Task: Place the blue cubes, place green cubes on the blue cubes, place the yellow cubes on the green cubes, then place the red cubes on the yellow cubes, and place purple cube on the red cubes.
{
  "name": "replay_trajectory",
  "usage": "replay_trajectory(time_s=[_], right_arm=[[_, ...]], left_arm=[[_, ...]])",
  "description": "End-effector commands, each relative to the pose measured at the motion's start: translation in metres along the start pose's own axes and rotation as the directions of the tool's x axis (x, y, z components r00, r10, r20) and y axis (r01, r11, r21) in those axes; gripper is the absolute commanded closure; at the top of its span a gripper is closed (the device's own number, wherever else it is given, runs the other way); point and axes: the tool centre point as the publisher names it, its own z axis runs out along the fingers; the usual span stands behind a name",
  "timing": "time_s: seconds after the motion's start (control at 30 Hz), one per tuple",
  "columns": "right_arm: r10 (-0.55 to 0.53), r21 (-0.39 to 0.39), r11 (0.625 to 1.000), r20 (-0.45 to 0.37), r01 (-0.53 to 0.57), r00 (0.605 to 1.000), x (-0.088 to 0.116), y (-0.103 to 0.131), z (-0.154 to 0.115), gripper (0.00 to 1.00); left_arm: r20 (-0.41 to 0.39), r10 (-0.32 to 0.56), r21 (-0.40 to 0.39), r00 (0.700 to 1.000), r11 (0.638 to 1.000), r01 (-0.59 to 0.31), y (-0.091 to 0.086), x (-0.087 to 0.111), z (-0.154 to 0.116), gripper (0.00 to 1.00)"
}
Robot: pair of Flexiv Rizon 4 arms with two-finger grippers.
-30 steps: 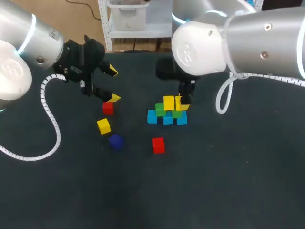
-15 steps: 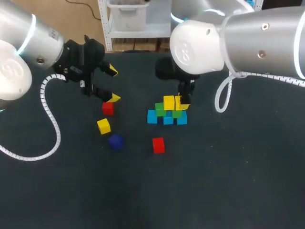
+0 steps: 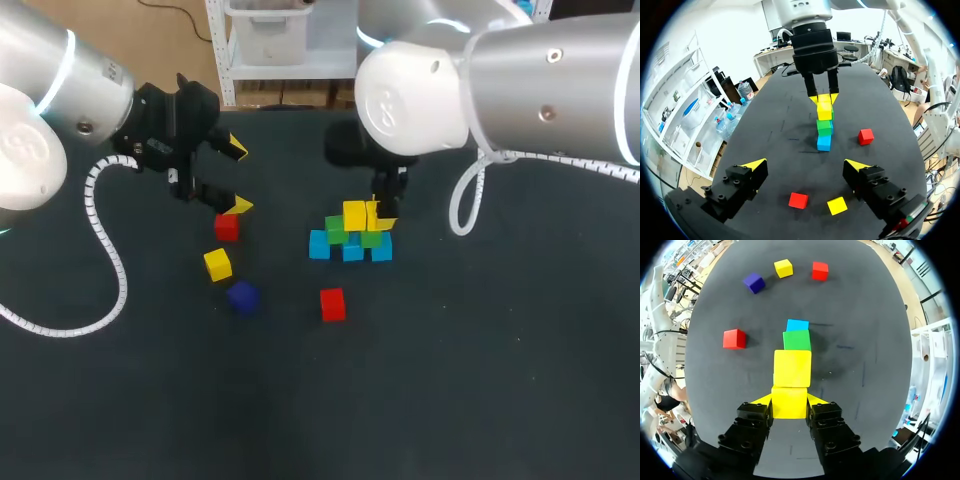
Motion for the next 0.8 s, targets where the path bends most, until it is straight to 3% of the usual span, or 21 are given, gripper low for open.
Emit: replay_trajectory(time_s=[0.03, 0.3, 0.4, 0.53, 0.6, 0.67, 0.7, 0.77, 0.8], right_arm=[[-0.003, 0.0, 1.0, 0.001, 0.003, 1.0, -0.0008, 0.0, 0.0011, 1.0], [-0.001, -0.001, 1.0, 0.001, 0.001, 1.0, -0.0003, 0.0002, 0.0013, 0.98], [-0.004, 0.0, 1.0, -0.001, 0.004, 1.0, -0.0004, 0.0001, 0.001, 0.75], [-0.006, 0.007, 1.0, -0.002, 0.006, 1.0, -0.001, 0.0, -0.0003, 0.73], [-0.006, 0.008, 1.0, -0.001, 0.006, 1.0, -0.0009, 0.0, -0.0008, 0.68], [-0.005, 0.01, 1.0, 0.0, 0.005, 1.0, -0.0009, 0.0001, -0.0012, 0.52], [-0.004, 0.01, 1.0, 0.002, 0.004, 1.0, -0.0008, 0.0, -0.0013, 0.38], [-0.004, 0.011, 1.0, 0.004, 0.004, 1.0, -0.0008, 0.0, -0.0018, 0.0], [-0.003, 0.012, 1.0, 0.005, 0.003, 1.0, -0.0008, 0.0, -0.0018, 0.0]], left_arm=[[0.007, 0.003, -0.002, 1.0, 1.0, -0.003, -0.0008, 0.002, -0.0004, 0.0], [0.007, 0.003, -0.002, 1.0, 1.0, -0.003, -0.0008, 0.002, -0.0004, 0.0], [0.007, 0.003, -0.002, 1.0, 1.0, -0.003, -0.0008, 0.002, -0.0004, 0.0], [0.007, 0.003, -0.002, 1.0, 1.0, -0.003, -0.0008, 0.002, -0.0004, 0.0], [0.007, 0.003, -0.002, 1.0, 1.0, -0.003, -0.0008, 0.002, -0.0004, 0.0], [0.007, 0.003, -0.002, 1.0, 1.0, -0.003, -0.0008, 0.002, -0.0004, 0.0], [0.007, 0.003, -0.002, 1.0, 1.0, -0.003, -0.0008, 0.002, -0.0004, 0.0], [0.007, 0.003, -0.002, 1.0, 1.0, -0.003, -0.0008, 0.002, -0.0004, 0.0], [0.007, 0.003, -0.002, 1.0, 1.0, -0.003, -0.0008, 0.002, -0.0004, 0.0]])
